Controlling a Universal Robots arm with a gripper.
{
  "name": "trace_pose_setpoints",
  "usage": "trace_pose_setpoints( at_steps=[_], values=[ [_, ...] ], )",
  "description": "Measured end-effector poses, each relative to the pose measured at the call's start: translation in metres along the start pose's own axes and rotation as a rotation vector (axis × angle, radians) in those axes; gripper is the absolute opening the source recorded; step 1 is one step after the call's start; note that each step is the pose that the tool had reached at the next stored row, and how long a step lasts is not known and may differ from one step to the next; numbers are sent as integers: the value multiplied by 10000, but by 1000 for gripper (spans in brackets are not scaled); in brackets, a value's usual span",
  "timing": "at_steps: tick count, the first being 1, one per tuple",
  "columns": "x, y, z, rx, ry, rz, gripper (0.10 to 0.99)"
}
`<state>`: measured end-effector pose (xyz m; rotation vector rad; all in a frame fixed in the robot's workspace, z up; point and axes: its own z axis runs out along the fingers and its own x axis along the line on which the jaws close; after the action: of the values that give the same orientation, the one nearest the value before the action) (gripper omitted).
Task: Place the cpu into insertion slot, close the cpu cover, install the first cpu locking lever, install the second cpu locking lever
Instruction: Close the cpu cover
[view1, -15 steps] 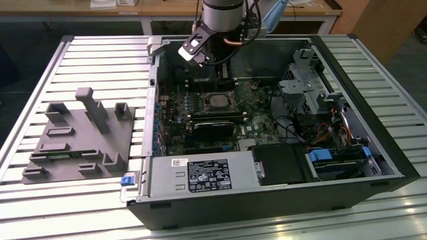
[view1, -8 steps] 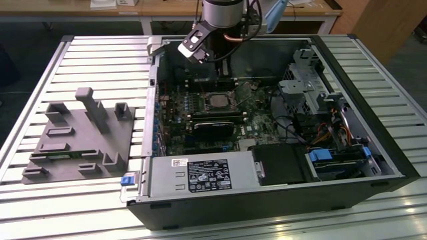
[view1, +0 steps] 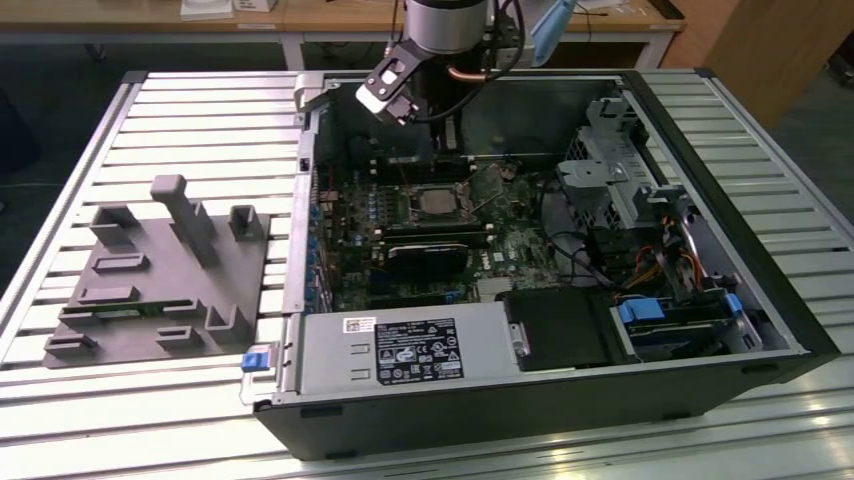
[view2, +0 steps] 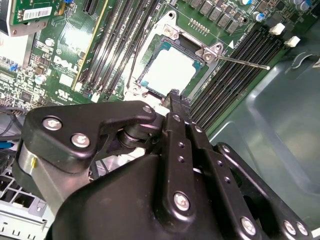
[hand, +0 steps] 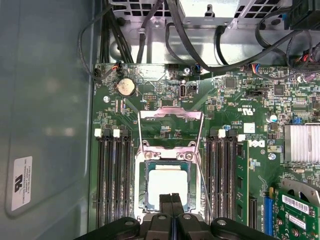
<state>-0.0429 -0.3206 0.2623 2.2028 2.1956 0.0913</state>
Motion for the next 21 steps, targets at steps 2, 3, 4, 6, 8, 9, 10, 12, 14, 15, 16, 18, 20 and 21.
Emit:
trace_pose_setpoints(
  at_steps=[2, 3, 4, 6, 8, 9, 10, 12, 14, 15, 16, 18, 20, 21],
  values=[
    [0, 0, -1, 0, -1, 0, 106],
    [0, 0, -3, 1, -2, 0, 106],
    [0, 0, -10, 4, -6, -1, 106],
    [1, 1, -28, 0, 0, 0, 106],
    [1, 3, -48, 0, -1, 0, 106],
    [1, 3, -51, 0, 0, 0, 106],
    [1, 3, -51, -1, 1, 0, 106],
    [1, 3, -51, -1, 1, 0, 106],
    [1, 7, -52, 1, -1, -1, 106],
    [1, 20, -52, 2, -3, 0, 106],
    [1, 39, -50, 1, -2, 0, 106],
    [1, 89, -47, 1, -1, -1, 106],
    [1, 146, -43, 0, 0, 1, 106],
    [1, 181, -41, 0, 0, 0, 106]
  ],
)
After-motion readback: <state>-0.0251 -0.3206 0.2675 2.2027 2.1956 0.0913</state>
